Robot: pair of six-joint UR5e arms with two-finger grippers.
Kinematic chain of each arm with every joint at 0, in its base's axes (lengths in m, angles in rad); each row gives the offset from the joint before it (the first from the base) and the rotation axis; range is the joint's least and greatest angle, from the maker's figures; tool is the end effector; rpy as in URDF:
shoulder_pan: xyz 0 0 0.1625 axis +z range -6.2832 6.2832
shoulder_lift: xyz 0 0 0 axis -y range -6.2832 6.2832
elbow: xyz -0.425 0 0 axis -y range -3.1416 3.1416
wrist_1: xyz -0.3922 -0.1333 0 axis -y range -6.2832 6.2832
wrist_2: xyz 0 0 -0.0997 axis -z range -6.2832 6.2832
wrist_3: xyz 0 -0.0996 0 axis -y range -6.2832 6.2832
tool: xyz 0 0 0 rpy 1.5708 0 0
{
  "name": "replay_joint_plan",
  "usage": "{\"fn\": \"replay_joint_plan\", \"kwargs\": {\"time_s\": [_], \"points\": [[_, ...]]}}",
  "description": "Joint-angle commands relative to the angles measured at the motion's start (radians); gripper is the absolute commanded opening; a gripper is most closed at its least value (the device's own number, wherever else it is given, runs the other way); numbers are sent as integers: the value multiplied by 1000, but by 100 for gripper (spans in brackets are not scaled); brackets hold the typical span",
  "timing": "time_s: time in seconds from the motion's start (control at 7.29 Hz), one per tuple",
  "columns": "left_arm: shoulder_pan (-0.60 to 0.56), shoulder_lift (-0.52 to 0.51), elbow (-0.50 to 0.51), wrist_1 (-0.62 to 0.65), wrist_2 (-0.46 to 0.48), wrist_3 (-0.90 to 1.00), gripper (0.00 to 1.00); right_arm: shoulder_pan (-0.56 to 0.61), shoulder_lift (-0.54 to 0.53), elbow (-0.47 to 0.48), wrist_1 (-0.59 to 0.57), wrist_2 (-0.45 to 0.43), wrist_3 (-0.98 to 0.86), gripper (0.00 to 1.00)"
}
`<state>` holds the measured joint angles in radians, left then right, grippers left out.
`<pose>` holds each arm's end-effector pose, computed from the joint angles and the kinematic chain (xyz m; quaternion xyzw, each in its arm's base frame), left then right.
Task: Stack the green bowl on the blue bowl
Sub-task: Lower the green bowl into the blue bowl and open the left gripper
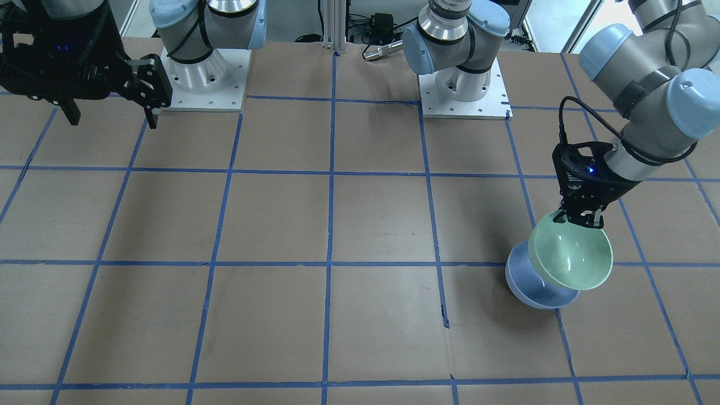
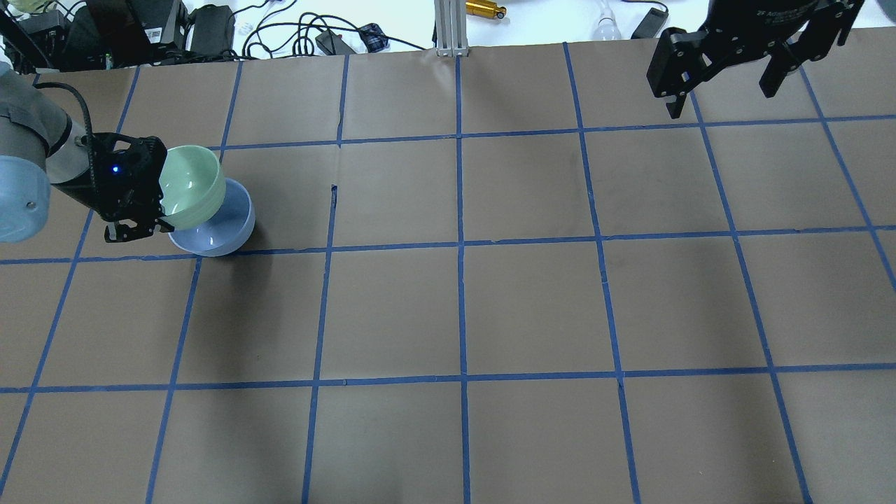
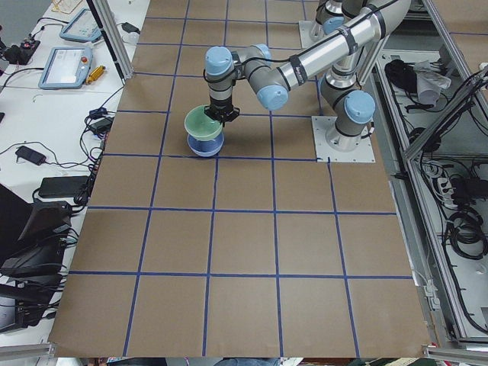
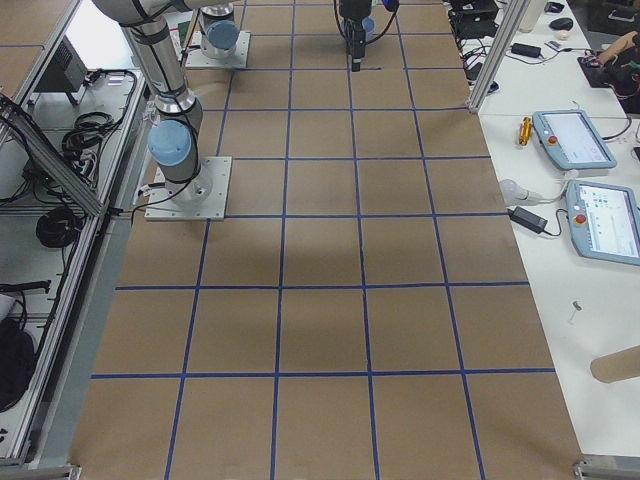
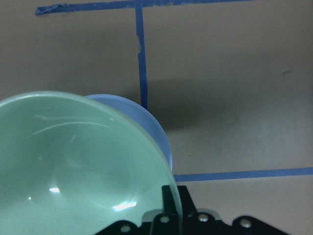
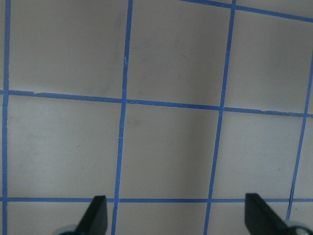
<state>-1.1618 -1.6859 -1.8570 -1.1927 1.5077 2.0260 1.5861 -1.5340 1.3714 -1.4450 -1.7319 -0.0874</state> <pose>0.0736 -0.5209 0.3298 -0.7226 -0.6905 0.0256 0.0218 0.1251 -0.5041 0.5561 0.0497 -0.9954 0.0154 0.0811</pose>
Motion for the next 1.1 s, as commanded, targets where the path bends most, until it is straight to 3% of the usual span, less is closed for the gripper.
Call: {"fn": "replay_joint_plan", "kwargs": {"time_s": [0.0, 0.14, 0.27, 0.41, 0.69, 0.96], "points": [[1, -5, -1, 1, 2, 0, 0, 0, 0, 0, 0, 0, 0, 100], [1, -8, -1, 2, 2, 0, 0, 0, 0, 0, 0, 0, 0, 100], [1, -14, -1, 4, -1, -1, 74, 0, 0, 0, 0, 0, 0, 100], [4, -21, 1, 5, 0, -3, 100, 0, 0, 0, 0, 0, 0, 100], [4, -12, 5, 5, 0, -50, 100, 0, 0, 0, 0, 0, 0, 100], [-2, 24, 21, -11, -21, -293, 100, 0, 0, 0, 0, 0, 0, 100]]}}
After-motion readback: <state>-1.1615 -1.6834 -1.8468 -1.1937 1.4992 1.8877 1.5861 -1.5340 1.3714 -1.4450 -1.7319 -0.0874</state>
